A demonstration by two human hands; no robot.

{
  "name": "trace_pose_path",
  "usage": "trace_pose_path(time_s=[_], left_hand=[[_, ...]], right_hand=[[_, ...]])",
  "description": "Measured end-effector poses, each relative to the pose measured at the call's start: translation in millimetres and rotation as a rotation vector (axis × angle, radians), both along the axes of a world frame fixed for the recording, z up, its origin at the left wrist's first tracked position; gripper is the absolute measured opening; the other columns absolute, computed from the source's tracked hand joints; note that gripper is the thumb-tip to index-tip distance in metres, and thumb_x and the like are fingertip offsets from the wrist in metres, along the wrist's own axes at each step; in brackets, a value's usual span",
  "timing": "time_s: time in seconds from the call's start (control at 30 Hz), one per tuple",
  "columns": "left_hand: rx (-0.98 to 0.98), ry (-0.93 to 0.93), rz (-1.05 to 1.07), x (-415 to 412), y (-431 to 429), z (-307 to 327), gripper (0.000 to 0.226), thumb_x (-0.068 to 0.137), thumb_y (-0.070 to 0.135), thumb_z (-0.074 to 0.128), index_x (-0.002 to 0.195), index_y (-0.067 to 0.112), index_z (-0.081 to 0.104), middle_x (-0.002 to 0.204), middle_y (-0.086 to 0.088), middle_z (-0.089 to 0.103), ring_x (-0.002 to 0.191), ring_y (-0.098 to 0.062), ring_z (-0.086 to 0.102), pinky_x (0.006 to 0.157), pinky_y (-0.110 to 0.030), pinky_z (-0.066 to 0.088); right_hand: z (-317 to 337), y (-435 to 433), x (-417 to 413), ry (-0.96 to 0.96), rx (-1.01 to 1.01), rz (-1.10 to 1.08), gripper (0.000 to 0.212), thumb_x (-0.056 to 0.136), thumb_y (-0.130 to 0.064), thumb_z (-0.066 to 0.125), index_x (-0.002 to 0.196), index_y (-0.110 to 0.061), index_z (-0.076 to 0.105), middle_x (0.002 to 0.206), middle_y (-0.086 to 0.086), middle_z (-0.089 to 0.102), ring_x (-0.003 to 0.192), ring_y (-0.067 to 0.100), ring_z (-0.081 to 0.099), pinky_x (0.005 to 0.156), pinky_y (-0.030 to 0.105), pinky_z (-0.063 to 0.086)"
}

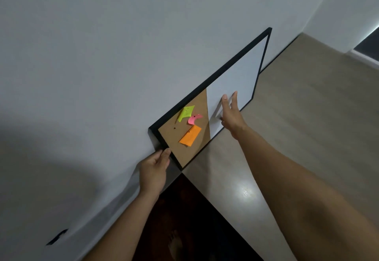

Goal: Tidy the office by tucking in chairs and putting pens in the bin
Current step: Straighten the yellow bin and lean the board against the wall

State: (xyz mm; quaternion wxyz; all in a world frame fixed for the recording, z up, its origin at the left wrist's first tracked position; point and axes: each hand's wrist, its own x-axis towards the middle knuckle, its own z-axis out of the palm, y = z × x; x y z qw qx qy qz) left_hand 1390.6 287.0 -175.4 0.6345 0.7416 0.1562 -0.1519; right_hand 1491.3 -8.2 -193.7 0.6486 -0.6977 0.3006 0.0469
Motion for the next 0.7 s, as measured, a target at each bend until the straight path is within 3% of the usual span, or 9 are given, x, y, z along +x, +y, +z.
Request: trace_pose_path(time_s=[0.07,0.17,0.3,0.4,0.47,0.53,0.57,0.6,0.7], left_hand=[[0.006,0.002,0.018,3.6,-5.8,0.6,0.028,0.100,0.039,0.070,0.075,0.045,0.081,0.088,0.010,0.080,0.098,-0.009,0.076,0.091,-0.025,0.055],[-0.023,0.015,0.015,5.1,-10.1,-0.7,0.037,0.101,0.038,0.069,0.068,0.052,0.078,0.087,0.010,0.071,0.094,-0.013,0.067,0.091,-0.029,0.050],[-0.075,0.030,-0.001,5.2,-9.8,-4.7,0.033,0.101,0.043,0.068,0.069,0.040,0.076,0.091,-0.002,0.058,0.093,-0.018,0.054,0.089,-0.037,0.041],[-0.045,0.011,-0.007,4.6,-8.7,-5.3,0.032,0.099,0.048,0.068,0.076,0.028,0.077,0.087,-0.003,0.065,0.093,-0.018,0.060,0.090,-0.035,0.044],[-0.008,0.017,0.003,4.3,-6.6,-6.5,0.031,0.095,0.056,0.070,0.101,0.028,0.082,0.105,0.002,0.078,0.106,-0.013,0.071,0.101,-0.034,0.051],[-0.011,0.028,-0.004,3.0,-3.9,-2.9,0.075,0.083,0.072,0.073,0.136,0.018,0.070,0.131,0.002,0.075,0.124,-0.013,0.069,0.113,-0.040,0.052],[-0.028,0.037,-0.002,2.5,-2.2,-0.4,0.090,0.077,0.076,0.075,0.144,0.016,0.064,0.138,0.002,0.072,0.129,-0.013,0.066,0.115,-0.042,0.051],[-0.034,0.036,0.001,2.1,-1.0,2.1,0.095,0.076,0.075,0.077,0.148,0.015,0.060,0.142,0.001,0.069,0.132,-0.014,0.064,0.116,-0.044,0.050],[-0.010,0.015,0.006,-0.3,2.6,9.7,0.080,0.086,0.056,0.079,0.149,0.014,0.057,0.143,0.003,0.067,0.134,-0.016,0.063,0.117,-0.046,0.050]], right_hand=[[0.5,-5.6,2.8,-0.001,0.002,0.001,0.094,0.075,-0.099,0.040,0.150,-0.069,-0.008,0.176,-0.007,0.009,0.157,0.038,0.030,0.124,0.061,0.033],[2.3,-8.0,3.3,0.005,0.020,-0.002,0.095,0.076,-0.097,0.041,0.151,-0.067,-0.008,0.177,-0.005,0.009,0.158,0.038,0.028,0.124,0.063,0.031],[5.1,-4.8,-1.5,0.005,0.031,-0.012,0.089,0.089,-0.085,0.042,0.158,-0.058,-0.006,0.177,-0.005,0.009,0.160,0.034,0.023,0.125,0.062,0.030],[4.7,-0.1,-5.5,0.021,0.022,-0.012,0.090,0.092,-0.083,0.042,0.162,-0.051,-0.004,0.176,-0.006,0.010,0.160,0.032,0.022,0.125,0.060,0.030],[6.8,4.2,-9.9,0.033,0.000,0.006,0.091,0.094,-0.081,0.041,0.165,-0.044,-0.002,0.176,-0.005,0.011,0.161,0.029,0.020,0.128,0.056,0.026],[8.7,8.6,-16.3,0.031,-0.016,0.027,0.088,0.099,-0.076,0.038,0.167,-0.035,-0.001,0.177,-0.003,0.010,0.162,0.025,0.017,0.130,0.050,0.020],[8.7,10.6,-19.9,0.026,-0.016,0.033,0.087,0.101,-0.073,0.037,0.168,-0.031,-0.001,0.177,-0.003,0.008,0.162,0.024,0.016,0.130,0.047,0.019],[7.5,12.4,-23.7,0.028,-0.009,0.033,0.087,0.102,-0.071,0.037,0.168,-0.029,0.000,0.177,-0.003,0.008,0.162,0.024,0.015,0.129,0.046,0.018],[2.7,19.7,-32.0,0.046,0.063,0.032,0.087,0.101,-0.072,0.039,0.168,-0.032,0.002,0.177,-0.002,0.011,0.161,0.028,0.021,0.129,0.052,0.024]])
